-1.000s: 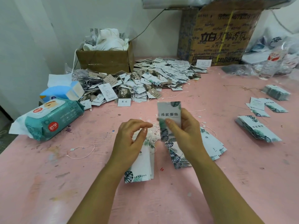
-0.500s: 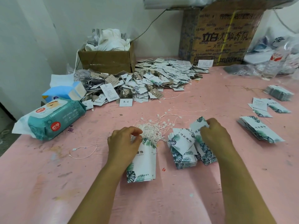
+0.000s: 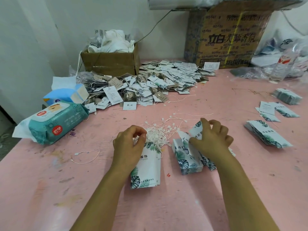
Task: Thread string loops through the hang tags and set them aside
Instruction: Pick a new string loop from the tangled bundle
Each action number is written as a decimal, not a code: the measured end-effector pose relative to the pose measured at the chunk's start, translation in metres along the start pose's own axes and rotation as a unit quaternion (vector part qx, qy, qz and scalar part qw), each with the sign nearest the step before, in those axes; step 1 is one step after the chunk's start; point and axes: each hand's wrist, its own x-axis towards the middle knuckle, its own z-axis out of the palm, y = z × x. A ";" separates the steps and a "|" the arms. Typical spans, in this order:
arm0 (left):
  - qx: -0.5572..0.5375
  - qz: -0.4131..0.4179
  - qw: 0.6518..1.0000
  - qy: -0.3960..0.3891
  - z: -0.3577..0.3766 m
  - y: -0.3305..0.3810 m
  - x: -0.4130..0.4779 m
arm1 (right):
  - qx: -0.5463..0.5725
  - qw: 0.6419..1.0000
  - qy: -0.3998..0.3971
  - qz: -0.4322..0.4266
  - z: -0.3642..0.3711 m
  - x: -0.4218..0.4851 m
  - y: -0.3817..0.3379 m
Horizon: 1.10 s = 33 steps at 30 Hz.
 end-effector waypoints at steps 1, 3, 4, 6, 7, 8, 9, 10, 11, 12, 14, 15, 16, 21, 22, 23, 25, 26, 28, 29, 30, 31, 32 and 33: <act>-0.008 0.002 1.000 -0.001 0.000 0.001 0.000 | -0.006 1.000 0.009 -0.017 0.002 -0.001 -0.001; -0.020 0.003 1.000 -0.001 0.001 0.001 -0.001 | -0.022 0.998 0.027 -0.048 0.005 -0.002 -0.003; -0.024 0.005 1.000 -0.001 0.001 0.000 -0.001 | -0.033 0.997 0.032 -0.062 0.006 -0.004 -0.004; -0.036 0.014 0.999 -0.001 0.001 -0.001 -0.002 | -0.049 0.995 0.034 -0.082 0.009 -0.006 -0.005; -0.046 0.020 0.999 -0.001 0.002 -0.001 -0.001 | -0.053 0.994 0.032 -0.090 0.010 -0.007 -0.006; -0.058 0.025 0.998 -0.002 0.002 -0.001 -0.001 | -0.055 0.993 0.030 -0.098 0.010 -0.007 -0.007; -0.070 0.031 0.997 -0.002 0.002 -0.001 -0.001 | -0.055 0.992 0.031 -0.108 0.010 -0.008 -0.008; -0.080 0.038 0.996 -0.001 0.001 -0.001 -0.001 | -0.048 0.991 0.039 -0.122 0.010 -0.008 -0.010; -0.092 0.047 0.995 -0.002 0.000 0.000 -0.001 | -0.033 0.988 0.051 -0.143 0.009 -0.009 -0.013; -0.105 0.057 0.993 -0.005 0.000 0.001 -0.001 | -0.008 0.982 0.064 -0.176 0.008 -0.011 -0.016; -0.124 0.071 0.990 -0.017 0.000 0.002 -0.002 | 0.058 0.963 0.066 -0.256 0.007 -0.017 -0.026; -0.129 0.078 0.988 -0.024 0.000 0.003 -0.003 | 0.096 0.951 0.056 -0.288 0.007 -0.021 -0.032; -0.131 0.086 0.987 -0.029 0.000 0.003 -0.004 | 0.132 0.940 0.043 -0.310 0.009 -0.025 -0.038; -0.142 0.107 0.983 -0.049 0.001 0.005 -0.006 | 0.187 0.920 0.044 -0.343 0.019 -0.036 -0.055; -0.145 0.106 0.982 -0.051 0.001 0.004 -0.006 | 0.198 0.918 0.048 -0.341 0.019 -0.037 -0.056; -0.146 0.106 0.982 -0.051 0.001 0.004 -0.006 | 0.216 0.915 0.049 -0.337 0.019 -0.037 -0.056; -0.151 0.105 0.982 -0.049 0.001 0.004 -0.006 | 0.262 0.908 0.034 -0.326 0.017 -0.037 -0.054; -0.155 0.103 0.981 -0.048 0.001 0.004 -0.006 | 0.286 0.902 0.020 -0.323 0.016 -0.038 -0.054; -0.159 0.095 0.981 -0.048 0.002 0.004 -0.006 | 0.323 0.888 -0.004 -0.326 0.015 -0.040 -0.054; -0.159 0.093 0.982 -0.048 0.002 0.004 -0.006 | 0.334 0.882 -0.006 -0.331 0.014 -0.041 -0.055; -0.159 0.092 0.982 -0.047 0.002 0.004 -0.006 | 0.340 0.877 0.000 -0.338 0.013 -0.041 -0.055; -0.161 0.091 0.982 -0.045 0.002 0.004 -0.006 | 0.343 0.873 0.011 -0.347 0.013 -0.042 -0.056; -0.164 0.091 0.981 -0.042 0.002 0.004 -0.006 | 0.344 0.868 0.024 -0.356 0.013 -0.043 -0.057; -0.167 0.090 0.981 -0.041 0.002 0.004 -0.006 | 0.343 0.864 0.039 -0.365 0.013 -0.043 -0.058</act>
